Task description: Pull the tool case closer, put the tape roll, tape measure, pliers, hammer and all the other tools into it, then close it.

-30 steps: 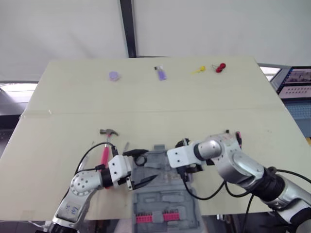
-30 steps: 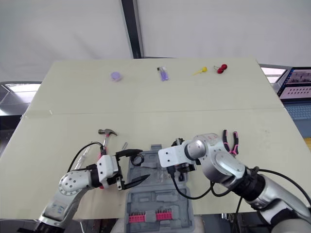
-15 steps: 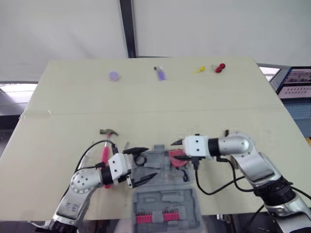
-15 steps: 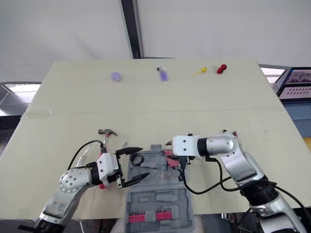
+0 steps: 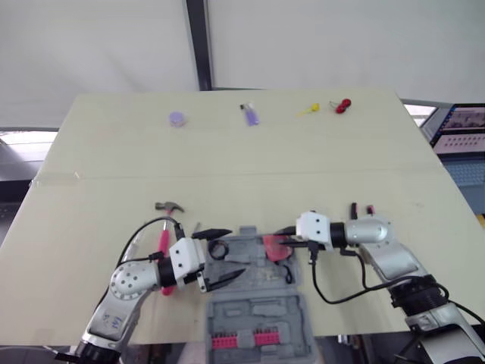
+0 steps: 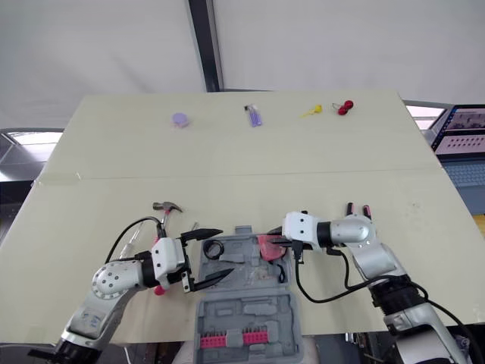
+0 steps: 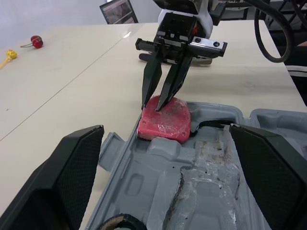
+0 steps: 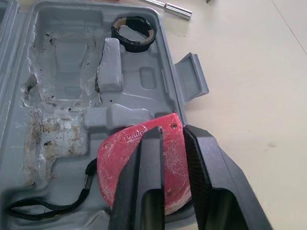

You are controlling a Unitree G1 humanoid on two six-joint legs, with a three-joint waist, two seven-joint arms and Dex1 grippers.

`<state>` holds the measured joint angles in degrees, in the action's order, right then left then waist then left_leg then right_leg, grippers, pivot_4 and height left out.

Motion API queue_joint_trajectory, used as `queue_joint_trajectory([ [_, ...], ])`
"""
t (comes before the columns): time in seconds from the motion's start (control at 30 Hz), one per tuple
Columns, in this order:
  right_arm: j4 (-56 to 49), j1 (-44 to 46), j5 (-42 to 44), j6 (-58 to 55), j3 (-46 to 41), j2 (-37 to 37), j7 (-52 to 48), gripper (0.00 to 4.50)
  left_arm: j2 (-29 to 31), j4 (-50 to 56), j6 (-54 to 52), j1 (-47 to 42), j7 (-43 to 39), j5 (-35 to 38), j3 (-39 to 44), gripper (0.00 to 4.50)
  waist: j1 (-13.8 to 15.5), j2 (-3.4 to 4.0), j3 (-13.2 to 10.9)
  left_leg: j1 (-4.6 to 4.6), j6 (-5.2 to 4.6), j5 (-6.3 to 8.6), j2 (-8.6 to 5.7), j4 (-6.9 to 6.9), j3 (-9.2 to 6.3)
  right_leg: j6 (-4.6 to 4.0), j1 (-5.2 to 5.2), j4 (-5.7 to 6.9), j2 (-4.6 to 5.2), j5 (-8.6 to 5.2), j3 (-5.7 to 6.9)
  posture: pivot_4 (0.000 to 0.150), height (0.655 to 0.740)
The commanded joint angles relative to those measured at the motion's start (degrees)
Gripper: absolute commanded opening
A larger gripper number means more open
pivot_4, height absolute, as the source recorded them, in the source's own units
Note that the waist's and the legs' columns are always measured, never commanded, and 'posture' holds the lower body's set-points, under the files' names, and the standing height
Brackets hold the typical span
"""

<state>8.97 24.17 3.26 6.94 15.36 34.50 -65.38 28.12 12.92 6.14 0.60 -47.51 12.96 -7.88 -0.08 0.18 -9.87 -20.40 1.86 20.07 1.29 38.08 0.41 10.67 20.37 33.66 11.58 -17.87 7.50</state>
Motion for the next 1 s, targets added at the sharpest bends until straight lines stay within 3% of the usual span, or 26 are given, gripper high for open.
queue_joint_trajectory([
  [0.03,-1.04,0.14,0.69,1.56,-0.73,-0.18,0.06,0.91,0.43,1.43,0.23,0.2,-0.05,-0.04,0.24,4.5,0.01,0.0,0.0,0.0,0.0,0.0,0.0,0.0,0.0,0.0,0.0,0.0,0.0,0.0,0.0,0.15,0.74],
  [0.33,0.23,-1.57,0.84,1.9,-0.57,0.06,-0.63,0.91,0.47,1.07,0.39,-0.08,-0.3,-0.12,0.17,4.5,0.01,0.0,0.0,0.0,0.0,0.0,0.0,0.0,0.0,0.0,0.0,0.0,0.0,0.0,0.0,0.15,0.74],
  [0.7,11.96,-0.86,-1.23,0.98,1.1,-2.52,-0.36,0.91,0.54,1.19,0.57,-0.03,-0.17,-0.29,0.3,4.5,-0.01,-0.04,0.06,0.11,0.0,0.0,0.01,0.0,0.0,0.0,-0.14,-0.01,0.0,0.0,0.0,0.15,0.74],
  [1.0,18.33,-3.48,-4.37,7.18,2.67,-3.03,1.45,0.91,0.77,1.86,0.33,0.6,0.11,-0.23,0.55,4.5,0.08,-0.16,0.22,0.36,0.0,0.0,0.01,-0.01,-0.1,0.0,-0.56,-0.14,-0.01,0.0,0.09,0.15,0.74],
])
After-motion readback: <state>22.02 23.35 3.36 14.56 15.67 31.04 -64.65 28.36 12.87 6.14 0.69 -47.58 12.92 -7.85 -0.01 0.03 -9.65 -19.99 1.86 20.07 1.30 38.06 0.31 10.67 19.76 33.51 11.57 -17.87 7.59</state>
